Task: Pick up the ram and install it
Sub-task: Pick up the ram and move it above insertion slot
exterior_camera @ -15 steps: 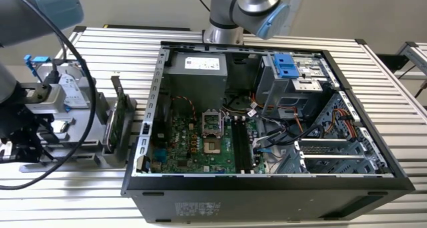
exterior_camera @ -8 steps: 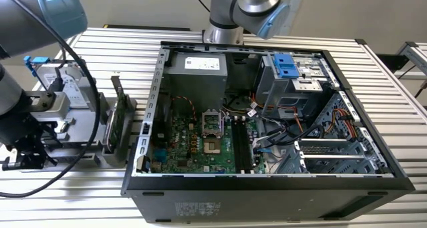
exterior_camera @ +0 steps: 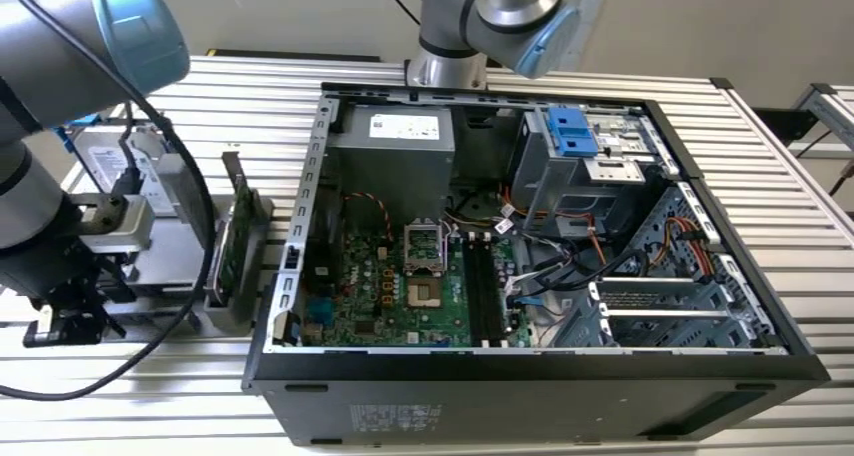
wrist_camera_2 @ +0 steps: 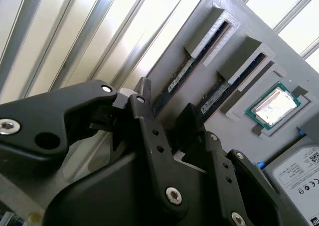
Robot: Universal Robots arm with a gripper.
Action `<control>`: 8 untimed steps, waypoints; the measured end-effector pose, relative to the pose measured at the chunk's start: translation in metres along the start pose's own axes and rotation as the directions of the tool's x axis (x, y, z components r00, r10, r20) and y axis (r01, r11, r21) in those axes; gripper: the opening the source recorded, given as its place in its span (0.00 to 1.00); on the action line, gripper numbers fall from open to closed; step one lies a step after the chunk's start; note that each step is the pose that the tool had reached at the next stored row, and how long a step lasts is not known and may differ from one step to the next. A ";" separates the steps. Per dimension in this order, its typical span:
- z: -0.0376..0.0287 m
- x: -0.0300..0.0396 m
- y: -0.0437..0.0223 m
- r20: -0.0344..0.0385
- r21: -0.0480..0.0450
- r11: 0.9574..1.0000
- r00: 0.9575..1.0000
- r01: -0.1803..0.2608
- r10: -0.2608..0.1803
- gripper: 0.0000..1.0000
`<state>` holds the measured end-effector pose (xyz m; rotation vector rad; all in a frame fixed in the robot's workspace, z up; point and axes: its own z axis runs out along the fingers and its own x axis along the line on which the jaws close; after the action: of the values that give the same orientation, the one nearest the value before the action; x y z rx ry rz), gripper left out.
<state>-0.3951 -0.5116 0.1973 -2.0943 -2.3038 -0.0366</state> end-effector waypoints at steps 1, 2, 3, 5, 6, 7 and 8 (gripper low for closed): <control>0.0018 -0.0001 0.0001 0.000 0.000 1.000 1.000 0.000 0.000 1.00; 0.0031 -0.0002 0.0001 0.001 0.000 1.000 1.000 0.000 0.000 1.00; 0.0038 -0.0002 0.0001 0.001 0.000 1.000 1.000 0.000 0.000 1.00; 0.0052 -0.0003 0.0001 0.002 0.000 1.000 1.000 0.000 0.000 1.00; 0.0055 -0.0003 0.0001 0.002 0.000 1.000 1.000 0.000 0.000 1.00; 0.0055 -0.0003 0.0001 0.003 0.001 1.000 1.000 0.000 0.000 1.00; 0.0055 -0.0003 0.0001 0.003 0.001 1.000 1.000 -0.001 0.001 1.00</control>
<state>-0.3950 -0.5117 0.1918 -2.0959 -2.3045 -0.0333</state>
